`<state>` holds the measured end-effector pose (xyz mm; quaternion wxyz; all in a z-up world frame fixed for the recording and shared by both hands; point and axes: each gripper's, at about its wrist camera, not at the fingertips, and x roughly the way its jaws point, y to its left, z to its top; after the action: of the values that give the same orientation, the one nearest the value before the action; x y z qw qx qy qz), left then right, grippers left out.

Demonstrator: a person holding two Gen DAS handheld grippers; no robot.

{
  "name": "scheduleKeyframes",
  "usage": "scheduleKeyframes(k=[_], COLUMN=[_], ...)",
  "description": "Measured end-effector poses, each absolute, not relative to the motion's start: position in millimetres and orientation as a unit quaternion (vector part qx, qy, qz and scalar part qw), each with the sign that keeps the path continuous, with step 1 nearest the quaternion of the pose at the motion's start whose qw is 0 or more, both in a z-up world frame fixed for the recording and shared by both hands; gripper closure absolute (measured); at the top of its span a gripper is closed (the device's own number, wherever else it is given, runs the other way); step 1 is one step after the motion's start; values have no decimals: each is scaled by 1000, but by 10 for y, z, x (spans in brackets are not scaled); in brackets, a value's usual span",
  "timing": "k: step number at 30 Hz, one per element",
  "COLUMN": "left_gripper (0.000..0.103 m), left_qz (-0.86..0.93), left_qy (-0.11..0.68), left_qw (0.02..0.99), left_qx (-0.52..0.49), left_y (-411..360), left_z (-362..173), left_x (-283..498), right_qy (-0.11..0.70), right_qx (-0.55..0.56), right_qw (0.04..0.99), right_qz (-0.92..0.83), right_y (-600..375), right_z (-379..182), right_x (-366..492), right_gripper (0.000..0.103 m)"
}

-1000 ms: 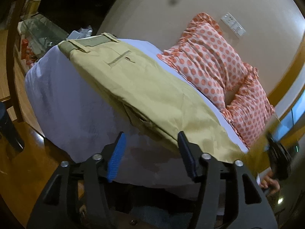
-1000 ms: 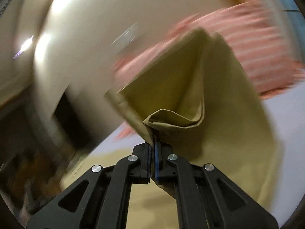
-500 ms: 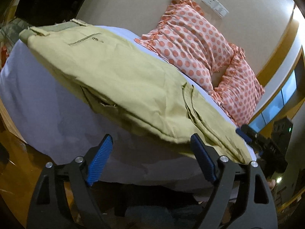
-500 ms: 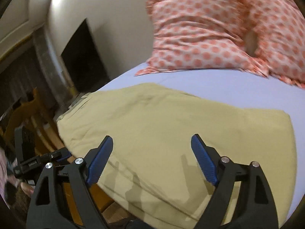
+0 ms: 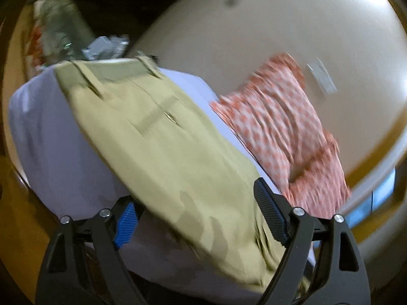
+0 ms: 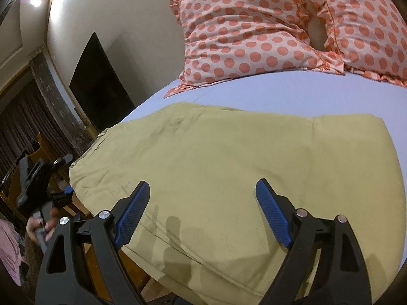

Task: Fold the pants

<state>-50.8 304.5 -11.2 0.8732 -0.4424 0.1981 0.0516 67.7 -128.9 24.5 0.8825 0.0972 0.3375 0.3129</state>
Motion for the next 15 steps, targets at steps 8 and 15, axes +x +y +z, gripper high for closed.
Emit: scheduleKeyframes(k=[8,15], left_gripper=[85,93], left_qz=[104,184], left_qy=[201,269], left_qw=[809,873], left_qx=[-543,-363], left_y=[3699,3327], left_z=[-270,459], left_x=[-400,-46], right_qy=[330,306], right_qx=[111,132], right_qw=[883,892], right_qz=[315,304], right_y=[-1428,-1748], right_z=[222,291], right_x=[671,625], right_gripper=[15,15])
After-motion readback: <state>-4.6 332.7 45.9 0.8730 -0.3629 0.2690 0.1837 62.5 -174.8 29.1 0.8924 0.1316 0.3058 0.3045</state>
